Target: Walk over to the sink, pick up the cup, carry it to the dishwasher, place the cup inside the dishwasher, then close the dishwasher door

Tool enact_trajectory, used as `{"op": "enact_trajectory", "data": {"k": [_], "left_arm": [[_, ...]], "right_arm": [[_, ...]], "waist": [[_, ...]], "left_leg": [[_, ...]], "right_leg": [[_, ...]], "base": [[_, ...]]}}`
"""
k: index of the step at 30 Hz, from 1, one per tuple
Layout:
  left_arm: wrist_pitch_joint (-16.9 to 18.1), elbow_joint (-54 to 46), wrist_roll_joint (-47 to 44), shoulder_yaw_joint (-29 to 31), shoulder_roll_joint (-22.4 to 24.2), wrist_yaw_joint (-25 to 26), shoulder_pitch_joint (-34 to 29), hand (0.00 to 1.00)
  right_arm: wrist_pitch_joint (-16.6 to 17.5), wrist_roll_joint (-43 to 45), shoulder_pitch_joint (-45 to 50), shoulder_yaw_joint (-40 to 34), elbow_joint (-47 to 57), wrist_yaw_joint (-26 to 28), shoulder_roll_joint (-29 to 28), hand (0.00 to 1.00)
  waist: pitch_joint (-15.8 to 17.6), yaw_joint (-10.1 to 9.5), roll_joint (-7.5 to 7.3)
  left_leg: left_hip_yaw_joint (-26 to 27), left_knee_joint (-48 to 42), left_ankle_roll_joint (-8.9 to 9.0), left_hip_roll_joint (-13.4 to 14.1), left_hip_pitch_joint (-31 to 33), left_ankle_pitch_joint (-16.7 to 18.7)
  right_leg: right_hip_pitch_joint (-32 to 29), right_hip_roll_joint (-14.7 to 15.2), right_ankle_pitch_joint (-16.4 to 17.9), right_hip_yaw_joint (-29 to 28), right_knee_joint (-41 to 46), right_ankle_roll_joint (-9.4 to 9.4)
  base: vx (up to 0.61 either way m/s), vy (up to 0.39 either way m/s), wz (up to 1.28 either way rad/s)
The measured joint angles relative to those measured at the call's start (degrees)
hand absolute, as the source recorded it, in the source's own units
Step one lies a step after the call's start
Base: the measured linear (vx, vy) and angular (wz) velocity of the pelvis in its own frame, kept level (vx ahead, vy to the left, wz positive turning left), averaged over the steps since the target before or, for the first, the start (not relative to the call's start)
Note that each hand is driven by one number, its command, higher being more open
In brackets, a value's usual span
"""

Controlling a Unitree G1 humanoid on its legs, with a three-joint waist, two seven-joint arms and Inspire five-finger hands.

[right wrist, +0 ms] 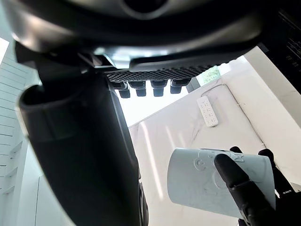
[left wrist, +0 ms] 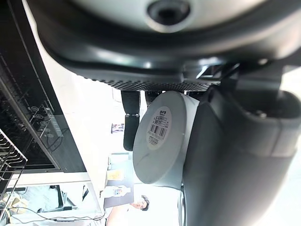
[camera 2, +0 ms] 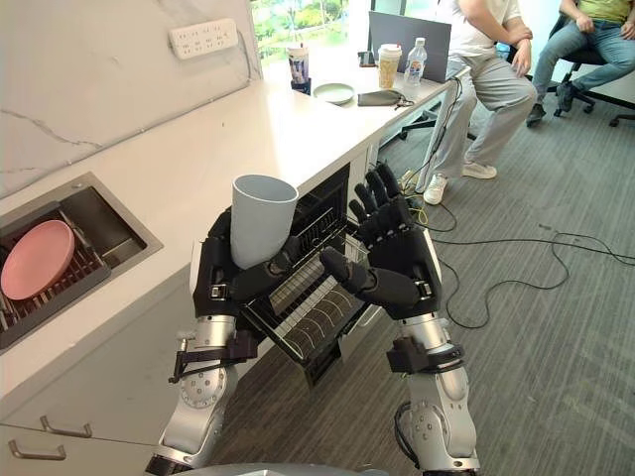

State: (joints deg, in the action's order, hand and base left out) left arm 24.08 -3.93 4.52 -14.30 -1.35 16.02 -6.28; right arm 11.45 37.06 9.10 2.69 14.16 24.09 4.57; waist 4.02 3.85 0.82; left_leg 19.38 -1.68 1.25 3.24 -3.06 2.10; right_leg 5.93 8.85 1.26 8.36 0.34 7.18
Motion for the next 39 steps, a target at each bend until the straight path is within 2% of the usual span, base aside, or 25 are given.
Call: {"op": "enact_trajectory", "data": {"k": [5, 15, 25, 26, 32, 34, 39], "left_arm": [[1.09, 1.32, 0.18, -2.47, -0.65, -1.12, 0.17, 0.00], [2.07, 1.77, 1.99, -6.95, -0.97, -2.92, 0.23, 0.00], [2.34, 0.58, 0.89, -8.80, -1.03, -5.48, 0.21, 0.00], [2.34, 0.39, 0.86, -8.71, -1.10, -5.42, 0.17, 0.00], [2.67, -0.65, 0.91, -8.70, -2.25, -5.18, 0.05, 0.00], [2.68, -0.88, 0.98, -8.99, -2.41, -5.18, -0.61, 0.00], [2.51, -0.89, 0.87, -9.12, -2.49, -5.10, -1.46, 0.00]], "right_arm": [[-1.22, 1.56, -0.07, 1.78, 0.17, -0.01, -1.30, 1.00], [-3.26, 1.63, -2.22, 4.62, 0.60, -0.92, -1.18, 1.00], [-4.65, 2.29, -2.39, 6.06, 0.38, -3.39, -1.07, 1.00], [-4.64, 2.29, -2.54, 6.33, 0.38, -3.78, -1.17, 0.00], [-4.64, 2.04, -3.75, 6.29, 0.05, -6.06, -1.18, 0.00], [-4.43, -0.55, -4.14, 5.91, -0.30, -7.36, -1.05, 0.00], [-4.41, -1.15, -4.13, 5.72, -0.34, -7.54, -0.73, 0.00]], "waist": [[-0.79, 0.00, -1.21], [-1.43, 0.01, -1.49], [-2.26, 0.00, -1.77], [-2.79, 0.02, -1.76], [-3.26, 0.00, -2.17], [-3.32, 0.00, -2.27], [-3.49, 0.04, -2.53]], "left_leg": [[0.34, 1.22, -0.67, -0.55, 0.04, -0.72], [0.78, 3.50, -1.00, -1.71, 0.12, -2.51], [0.38, 5.77, -1.42, -2.43, -0.01, -4.54], [0.32, 5.98, -1.44, -2.49, -0.02, -4.77], [-0.02, 6.48, -1.49, -2.56, -0.10, -5.40], [-0.03, 6.49, -1.51, -2.59, -0.10, -5.48], [-0.05, 6.49, -1.51, -2.58, -0.11, -5.59]], "right_leg": [[-0.14, 0.52, -1.26, 0.38, -1.26, 0.36], [-1.44, 0.93, -1.48, 1.01, -1.27, 0.30], [-2.06, 1.23, -1.44, 1.48, -1.22, 0.24], [-2.13, 1.25, -1.43, 1.54, -1.22, 0.23], [-2.12, 1.25, -1.39, 1.90, -1.21, 0.18], [-2.12, 1.28, -1.39, 1.91, -1.22, 0.17], [-2.12, 1.27, -1.39, 1.95, -1.24, 0.17]], "base": [[-0.03, 0.014, -0.03], [-0.05, 0.000, -0.02], [-0.03, -0.005, 0.03], [0.00, 0.000, 0.00], [-0.01, -0.006, 0.03], [0.00, 0.000, 0.00], [0.00, 0.000, 0.00]]}}
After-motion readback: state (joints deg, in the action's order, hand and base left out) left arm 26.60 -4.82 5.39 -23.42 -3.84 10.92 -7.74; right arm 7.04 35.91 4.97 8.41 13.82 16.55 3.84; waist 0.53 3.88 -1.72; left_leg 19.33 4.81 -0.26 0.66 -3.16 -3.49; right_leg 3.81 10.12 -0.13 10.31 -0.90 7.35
